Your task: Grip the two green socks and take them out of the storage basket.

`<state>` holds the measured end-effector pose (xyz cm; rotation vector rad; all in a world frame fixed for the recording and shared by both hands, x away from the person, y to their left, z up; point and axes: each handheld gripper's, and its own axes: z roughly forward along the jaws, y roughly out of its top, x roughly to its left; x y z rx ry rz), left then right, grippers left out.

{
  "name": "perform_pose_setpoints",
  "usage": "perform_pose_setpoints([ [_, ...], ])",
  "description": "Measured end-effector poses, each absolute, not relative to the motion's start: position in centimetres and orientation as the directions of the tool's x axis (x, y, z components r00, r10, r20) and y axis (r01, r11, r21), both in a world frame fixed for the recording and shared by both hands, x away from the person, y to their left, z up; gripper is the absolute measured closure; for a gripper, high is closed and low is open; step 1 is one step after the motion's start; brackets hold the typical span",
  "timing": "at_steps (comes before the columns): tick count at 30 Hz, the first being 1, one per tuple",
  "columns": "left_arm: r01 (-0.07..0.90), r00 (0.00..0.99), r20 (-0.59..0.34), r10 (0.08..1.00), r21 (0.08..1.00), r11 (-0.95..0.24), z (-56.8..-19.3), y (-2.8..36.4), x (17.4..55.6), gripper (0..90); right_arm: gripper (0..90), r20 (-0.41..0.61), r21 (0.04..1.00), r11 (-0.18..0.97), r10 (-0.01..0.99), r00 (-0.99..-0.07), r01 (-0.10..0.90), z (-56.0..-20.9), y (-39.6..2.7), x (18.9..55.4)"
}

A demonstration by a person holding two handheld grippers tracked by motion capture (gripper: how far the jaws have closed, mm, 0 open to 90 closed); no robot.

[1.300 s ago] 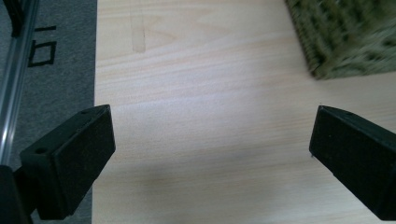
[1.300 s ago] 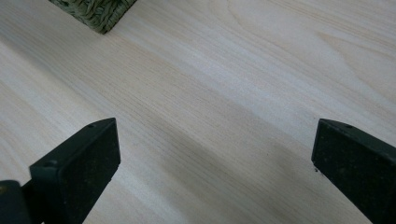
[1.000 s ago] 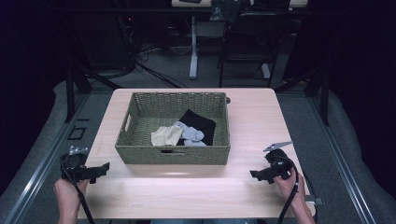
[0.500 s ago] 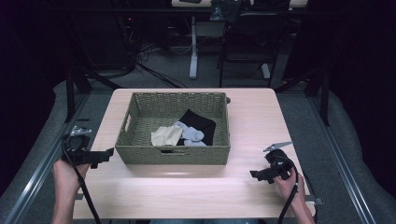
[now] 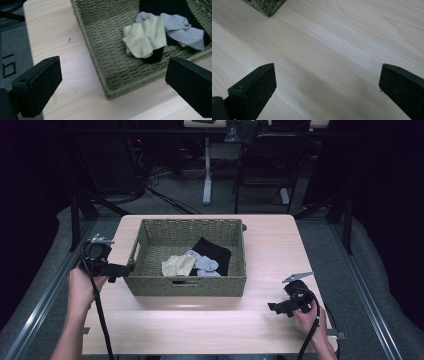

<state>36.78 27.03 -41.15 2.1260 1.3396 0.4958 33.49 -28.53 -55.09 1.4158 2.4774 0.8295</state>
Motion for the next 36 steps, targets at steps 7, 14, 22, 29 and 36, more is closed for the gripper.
perform_pose_setpoints([
  [7,0.695,0.472,-0.010,0.882,0.620,-0.364,-40.8,25.2,38.9,0.1,0.5,0.114,0.542,0.397,0.839,-0.532,0.741,-55.1,-28.6,33.5],
  [14,0.693,0.515,0.000,0.857,0.589,-0.416,-40.7,23.0,40.8,0.0,0.5,0.115,0.543,0.396,0.839,-0.532,0.741,-55.2,-28.5,33.6],
  [22,0.700,0.553,-0.021,0.833,0.554,-0.451,-41.3,20.8,43.1,0.0,0.5,0.124,0.545,0.390,0.838,-0.531,0.742,-55.1,-28.7,33.5],
  [29,0.705,0.580,-0.034,0.814,0.523,-0.480,-42.1,19.1,44.9,0.0,0.5,0.125,0.539,0.392,0.838,-0.531,0.745,-55.1,-28.7,33.6],
  [36,0.716,0.580,-0.040,0.814,0.503,-0.485,-43.1,17.7,46.4,0.0,0.5,0.125,0.541,0.390,0.839,-0.530,0.745,-55.1,-28.8,33.6],
])
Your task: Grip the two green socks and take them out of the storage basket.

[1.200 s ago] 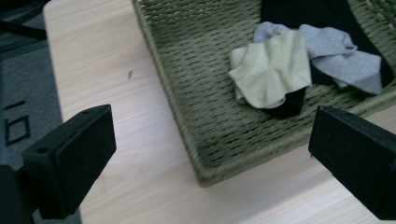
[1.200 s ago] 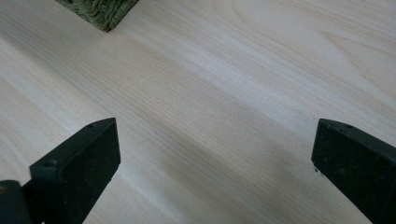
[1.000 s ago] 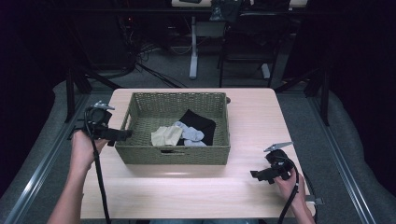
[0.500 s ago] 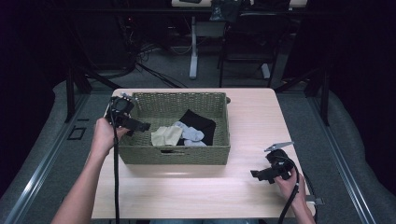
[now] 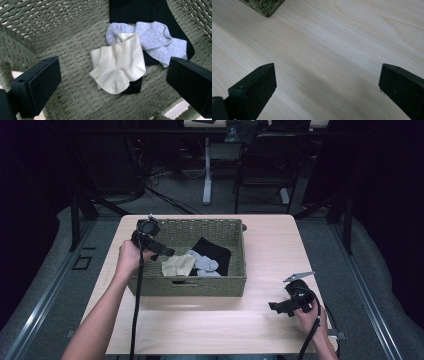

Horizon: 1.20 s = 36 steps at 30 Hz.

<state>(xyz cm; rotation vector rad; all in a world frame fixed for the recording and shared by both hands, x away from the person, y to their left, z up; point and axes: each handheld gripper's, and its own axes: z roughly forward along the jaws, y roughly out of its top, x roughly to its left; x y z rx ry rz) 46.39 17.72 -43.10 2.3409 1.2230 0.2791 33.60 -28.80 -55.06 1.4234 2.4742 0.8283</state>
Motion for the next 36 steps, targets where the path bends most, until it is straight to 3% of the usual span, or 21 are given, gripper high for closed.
perform_pose_setpoints([
  [12,0.720,0.608,-0.050,0.792,0.454,-0.524,-44.9,15.5,48.2,1.4,0.7,0.123,0.540,0.391,0.839,-0.530,0.745,-55.0,-28.8,33.6],
  [21,0.728,0.620,-0.059,0.783,0.417,-0.545,-46.7,13.7,49.1,26.7,0.7,0.123,0.541,0.391,0.839,-0.530,0.745,-55.0,-28.9,33.6],
  [36,0.741,0.619,-0.050,0.784,0.369,-0.561,-49.7,11.9,50.1,52.4,0.7,0.127,0.545,0.387,0.839,-0.529,0.744,-55.0,-28.9,33.6],
])
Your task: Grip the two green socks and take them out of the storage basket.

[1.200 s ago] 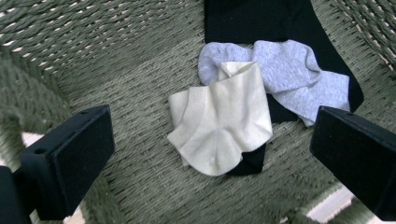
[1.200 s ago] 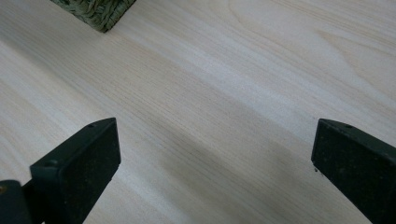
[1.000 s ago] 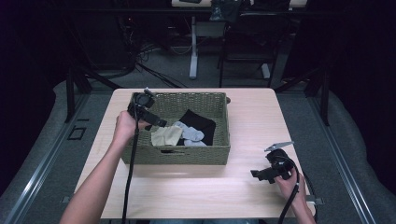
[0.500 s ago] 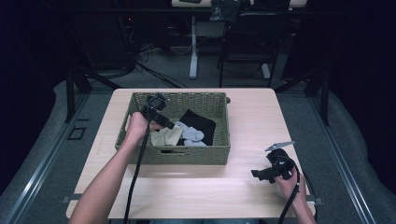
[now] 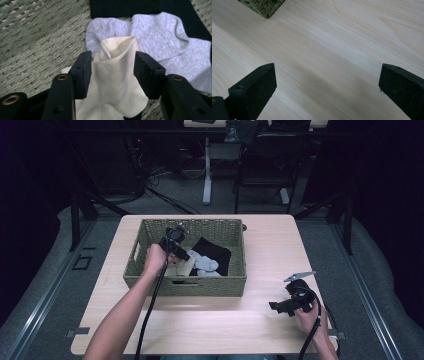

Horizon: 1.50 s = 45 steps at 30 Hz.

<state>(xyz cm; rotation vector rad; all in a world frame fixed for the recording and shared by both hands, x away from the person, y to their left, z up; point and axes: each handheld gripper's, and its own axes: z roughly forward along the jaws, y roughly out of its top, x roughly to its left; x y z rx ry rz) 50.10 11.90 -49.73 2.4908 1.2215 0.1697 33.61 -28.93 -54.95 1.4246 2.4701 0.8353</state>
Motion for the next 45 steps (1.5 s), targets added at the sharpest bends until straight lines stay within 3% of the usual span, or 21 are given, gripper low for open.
perform_pose_setpoints([
  [4,0.752,0.614,-0.057,0.787,0.344,-0.562,-50.2,11.8,50.3,67.7,0.7,0.125,0.547,0.384,0.841,-0.526,0.744,-54.9,-29.0,33.6],
  [5,0.753,0.613,-0.060,0.788,0.347,-0.560,-50.1,11.8,50.3,75.8,0.7,0.125,0.546,0.384,0.841,-0.526,0.744,-54.9,-29.0,33.6],
  [8,0.749,0.618,-0.065,0.783,0.353,-0.561,-49.9,11.9,50.2,84.3,0.6,0.125,0.546,0.385,0.841,-0.526,0.744,-54.9,-29.0,33.6],
  [31,0.698,0.662,-0.077,0.745,0.427,-0.575,-43.2,14.0,48.5,84.9,0.7,0.126,0.545,0.383,0.842,-0.525,0.746,-54.9,-29.0,33.6],
  [45,0.668,0.700,-0.066,0.711,0.411,-0.620,-39.2,14.0,48.1,85.0,0.7,0.123,0.543,0.389,0.840,-0.529,0.744,-54.9,-29.1,33.6],
])
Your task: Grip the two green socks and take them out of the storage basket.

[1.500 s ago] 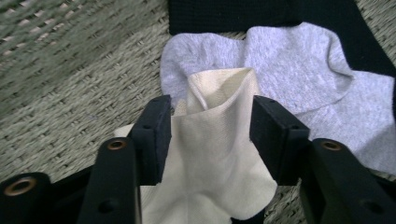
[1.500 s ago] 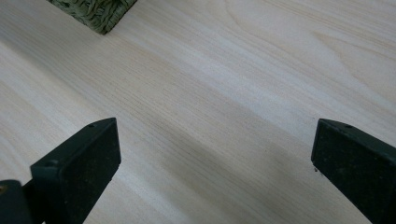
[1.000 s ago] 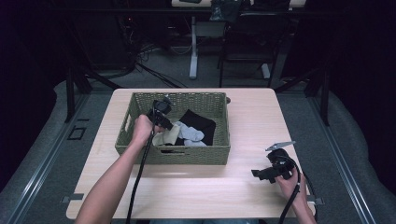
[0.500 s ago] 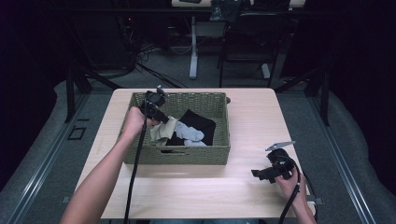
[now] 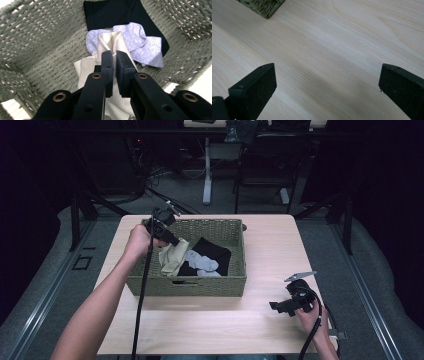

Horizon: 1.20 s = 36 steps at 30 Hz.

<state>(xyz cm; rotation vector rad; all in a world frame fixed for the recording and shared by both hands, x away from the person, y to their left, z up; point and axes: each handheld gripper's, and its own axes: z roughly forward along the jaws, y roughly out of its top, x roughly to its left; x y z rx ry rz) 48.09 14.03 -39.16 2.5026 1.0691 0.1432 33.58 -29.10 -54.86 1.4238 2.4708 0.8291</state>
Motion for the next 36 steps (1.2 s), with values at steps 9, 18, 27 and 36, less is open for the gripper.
perform_pose_setpoints([
  [9,0.667,0.694,-0.056,0.718,0.425,-0.612,-36.6,14.9,48.0,85.0,0.7,0.127,0.546,0.384,0.841,-0.527,0.745,-54.9,-29.0,33.6],
  [18,0.677,0.667,-0.053,0.743,0.460,-0.575,-34.4,17.2,47.7,85.0,0.7,0.131,0.545,0.384,0.839,-0.528,0.745,-54.9,-29.0,33.6],
  [27,0.694,0.630,-0.045,0.775,0.479,-0.537,-32.4,20.4,47.1,85.0,0.7,0.130,0.547,0.385,0.838,-0.530,0.743,-54.9,-29.0,33.5],
  [36,0.728,0.567,-0.028,0.823,0.484,-0.485,-31.9,24.5,46.3,85.0,0.6,0.129,0.544,0.384,0.840,-0.527,0.746,-55.0,-29.0,33.6],
])
